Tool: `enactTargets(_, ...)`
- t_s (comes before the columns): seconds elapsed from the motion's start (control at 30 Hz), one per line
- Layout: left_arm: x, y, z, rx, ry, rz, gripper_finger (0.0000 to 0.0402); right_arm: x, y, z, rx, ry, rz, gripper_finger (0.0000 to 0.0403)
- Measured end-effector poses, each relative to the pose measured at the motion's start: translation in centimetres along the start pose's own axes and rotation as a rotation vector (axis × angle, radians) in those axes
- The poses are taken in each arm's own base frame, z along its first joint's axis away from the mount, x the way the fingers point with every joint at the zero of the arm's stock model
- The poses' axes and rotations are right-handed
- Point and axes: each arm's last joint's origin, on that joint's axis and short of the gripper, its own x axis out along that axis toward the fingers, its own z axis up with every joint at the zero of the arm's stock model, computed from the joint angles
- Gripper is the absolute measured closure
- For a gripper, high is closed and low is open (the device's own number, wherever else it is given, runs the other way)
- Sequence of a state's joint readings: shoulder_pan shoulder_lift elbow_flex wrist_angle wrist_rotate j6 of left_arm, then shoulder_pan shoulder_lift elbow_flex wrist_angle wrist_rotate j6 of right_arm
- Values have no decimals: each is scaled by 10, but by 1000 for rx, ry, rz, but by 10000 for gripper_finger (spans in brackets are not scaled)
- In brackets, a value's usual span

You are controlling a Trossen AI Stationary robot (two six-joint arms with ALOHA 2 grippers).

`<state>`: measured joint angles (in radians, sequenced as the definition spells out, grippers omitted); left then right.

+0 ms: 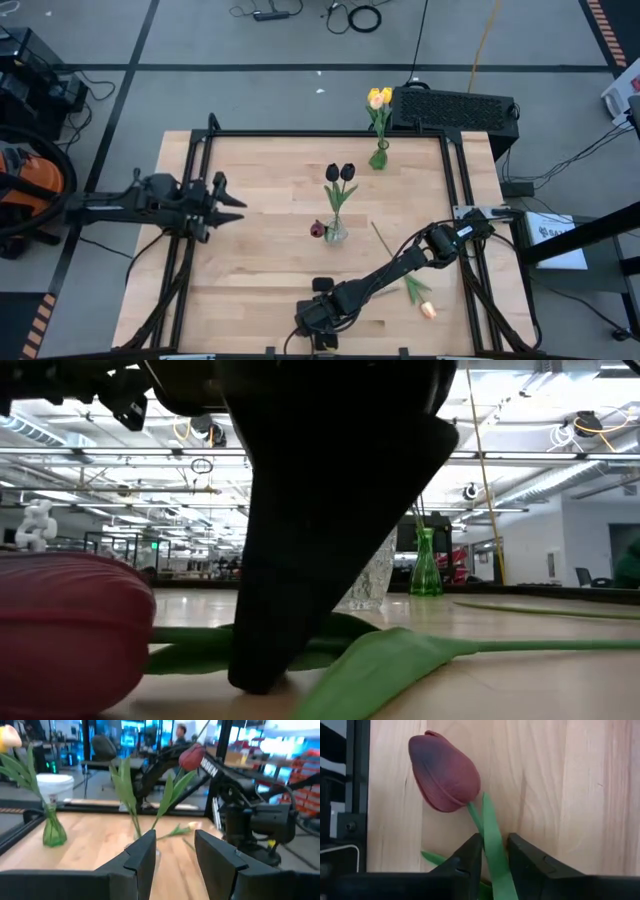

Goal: Sort flowers into vase by color
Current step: Put the dark red tulip into the transparent vase

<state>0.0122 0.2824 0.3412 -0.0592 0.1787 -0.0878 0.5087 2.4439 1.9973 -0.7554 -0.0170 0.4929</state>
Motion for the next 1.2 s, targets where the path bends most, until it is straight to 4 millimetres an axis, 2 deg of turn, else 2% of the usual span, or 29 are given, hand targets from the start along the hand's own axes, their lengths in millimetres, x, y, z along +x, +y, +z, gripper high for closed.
enactTargets(0.13, 3, -4, -12, 15, -43, 25, 258, 0, 1, 1, 19, -9, 9, 328)
enactTargets(0.43, 1, -10, -33, 127, -8, 6, 258, 1, 2, 1, 19, -18, 20, 357)
enactTargets(0.5, -1, -12, -37, 185, -31, -50, 258, 1, 2, 2, 19, -18, 22, 363)
enactTargets(0.6, -8, -17, -37, 262, -99, -222, 258, 1, 2, 1, 36, -18, 23, 371)
enactTargets(0.73, -17, -21, -41, 272, -163, -374, 258, 1, 2, 2, 45, -20, 25, 378)
enactTargets(0.9, -13, -18, -60, 168, -113, -357, 258, 1, 2, 3, 48, -28, 26, 381)
enactTargets(1.0, -9, -16, -70, 138, -156, -317, 258, 1, 0, 4, 84, -28, 33, 383)
enactTargets(1.07, -9, -16, -69, 151, -189, -306, 258, 1, 0, 3, 113, -29, 27, 390)
enactTargets(1.2, -8, -15, -73, 142, -148, -285, 258, 1, 0, 3, 128, -26, 25, 399)
